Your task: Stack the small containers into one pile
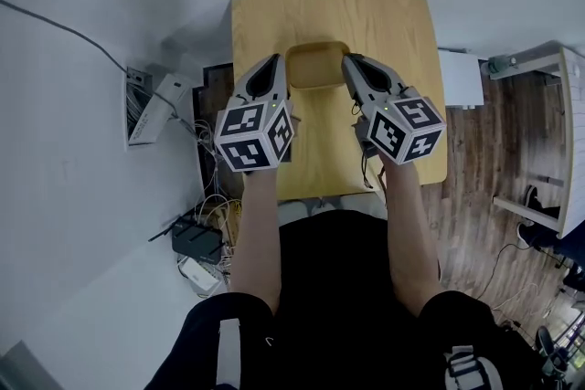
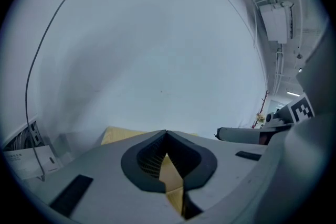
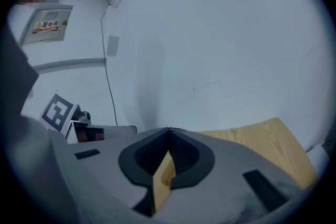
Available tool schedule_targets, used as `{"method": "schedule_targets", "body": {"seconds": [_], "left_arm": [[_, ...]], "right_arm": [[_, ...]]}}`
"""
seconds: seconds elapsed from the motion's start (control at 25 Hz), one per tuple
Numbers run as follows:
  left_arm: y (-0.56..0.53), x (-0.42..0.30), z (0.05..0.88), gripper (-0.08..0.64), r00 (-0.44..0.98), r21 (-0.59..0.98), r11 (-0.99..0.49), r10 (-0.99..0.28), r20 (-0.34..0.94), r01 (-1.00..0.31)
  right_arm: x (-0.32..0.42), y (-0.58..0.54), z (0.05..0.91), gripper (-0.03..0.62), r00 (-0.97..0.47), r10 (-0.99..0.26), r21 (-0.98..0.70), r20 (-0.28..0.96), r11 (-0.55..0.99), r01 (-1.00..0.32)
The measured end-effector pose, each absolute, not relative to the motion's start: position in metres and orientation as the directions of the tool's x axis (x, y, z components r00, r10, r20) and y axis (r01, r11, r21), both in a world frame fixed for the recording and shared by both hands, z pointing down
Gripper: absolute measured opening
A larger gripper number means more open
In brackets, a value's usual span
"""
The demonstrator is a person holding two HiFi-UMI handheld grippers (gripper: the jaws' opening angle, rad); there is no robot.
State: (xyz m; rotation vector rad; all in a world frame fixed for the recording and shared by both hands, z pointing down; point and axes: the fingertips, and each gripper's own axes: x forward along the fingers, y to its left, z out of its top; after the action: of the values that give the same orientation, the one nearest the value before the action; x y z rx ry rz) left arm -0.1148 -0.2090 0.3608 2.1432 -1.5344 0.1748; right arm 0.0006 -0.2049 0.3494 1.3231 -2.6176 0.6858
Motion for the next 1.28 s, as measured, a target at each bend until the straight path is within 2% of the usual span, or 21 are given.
{"method": "schedule_targets", "body": {"seconds": [0.32,0.52,0.92,1.28], "left_arm": [[-0.198,-0.109,0.300,0.003,0.354,0.273,-0.283,-0.898,0.261,-0.919],[-0.191,-0.101,0.252,0.003,0.339,0.223,-0.299,-0.926,0.168,-0.928],[-0.172,-0.065,0.171,0.003,0.347,0.154,-0.340,-0.937,0.025,-0.928],[-0.165,-0.049,0.144,0.003,0.328,0.103,-0.329,-0.944,-0.027,-0.939]], "right_arm": [[0.001,-0.191,0.277,0.005,-0.640,-0.753,-0.289,0.157,0.584,-0.758],[0.011,-0.182,0.217,0.005,-0.667,-0.745,-0.336,0.018,0.624,-0.705],[0.050,-0.167,0.158,0.005,-0.599,-0.801,-0.086,-0.013,0.598,-0.797],[0.078,-0.162,0.132,0.005,-0.570,-0.819,-0.042,-0.056,0.573,-0.819]]}}
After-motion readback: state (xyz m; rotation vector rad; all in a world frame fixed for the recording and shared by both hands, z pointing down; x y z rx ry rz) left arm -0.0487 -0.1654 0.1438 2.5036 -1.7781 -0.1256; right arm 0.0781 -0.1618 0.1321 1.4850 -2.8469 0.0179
